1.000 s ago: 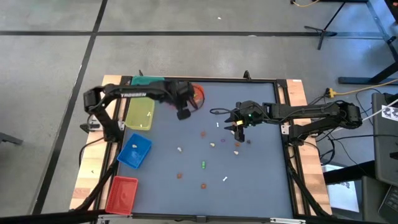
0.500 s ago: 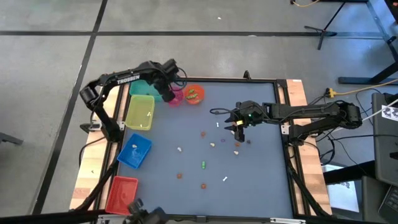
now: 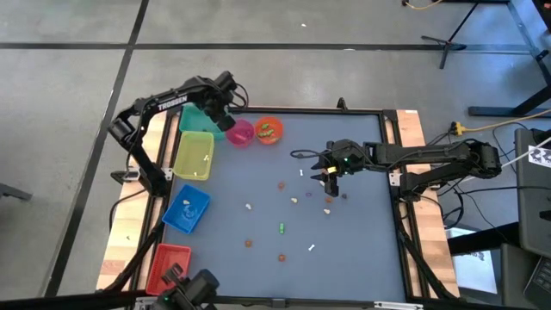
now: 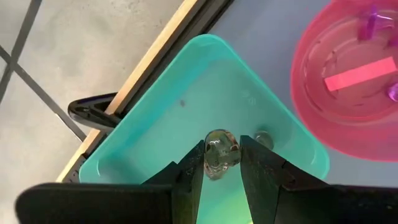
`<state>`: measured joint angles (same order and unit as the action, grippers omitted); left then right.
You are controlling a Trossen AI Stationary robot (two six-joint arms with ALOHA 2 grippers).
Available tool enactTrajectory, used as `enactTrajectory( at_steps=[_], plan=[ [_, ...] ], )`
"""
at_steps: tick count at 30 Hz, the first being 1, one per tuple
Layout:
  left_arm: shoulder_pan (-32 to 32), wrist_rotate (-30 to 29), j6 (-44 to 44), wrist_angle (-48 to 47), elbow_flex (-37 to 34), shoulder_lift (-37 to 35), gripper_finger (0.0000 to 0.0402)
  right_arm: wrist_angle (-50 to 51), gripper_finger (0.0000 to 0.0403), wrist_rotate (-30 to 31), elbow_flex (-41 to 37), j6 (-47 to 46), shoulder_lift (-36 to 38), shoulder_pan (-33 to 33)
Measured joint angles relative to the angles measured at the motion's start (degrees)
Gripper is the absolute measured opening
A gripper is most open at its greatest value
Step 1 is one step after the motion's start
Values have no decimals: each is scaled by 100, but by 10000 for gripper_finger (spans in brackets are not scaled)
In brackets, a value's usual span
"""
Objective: Sort Halloween decoration
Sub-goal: Put the black skull toy into the green bin, then put the purple witch hat toy into the pink bin
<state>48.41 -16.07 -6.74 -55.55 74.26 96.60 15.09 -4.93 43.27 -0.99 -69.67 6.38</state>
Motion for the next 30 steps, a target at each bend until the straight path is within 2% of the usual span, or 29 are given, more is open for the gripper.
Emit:
enactTrajectory(
  at_steps=[19,25,30],
  plan=[
    [30,7,11,3,-3,0,83,0,156,-17,0,-2,0,-1],
    [35,-282,39,4,-4,0,133,-2,156,-17,0,-2,0,-1],
    [35,-277,66,4,-4,0,172,-2,156,-18,0,-2,0,0]
  ],
)
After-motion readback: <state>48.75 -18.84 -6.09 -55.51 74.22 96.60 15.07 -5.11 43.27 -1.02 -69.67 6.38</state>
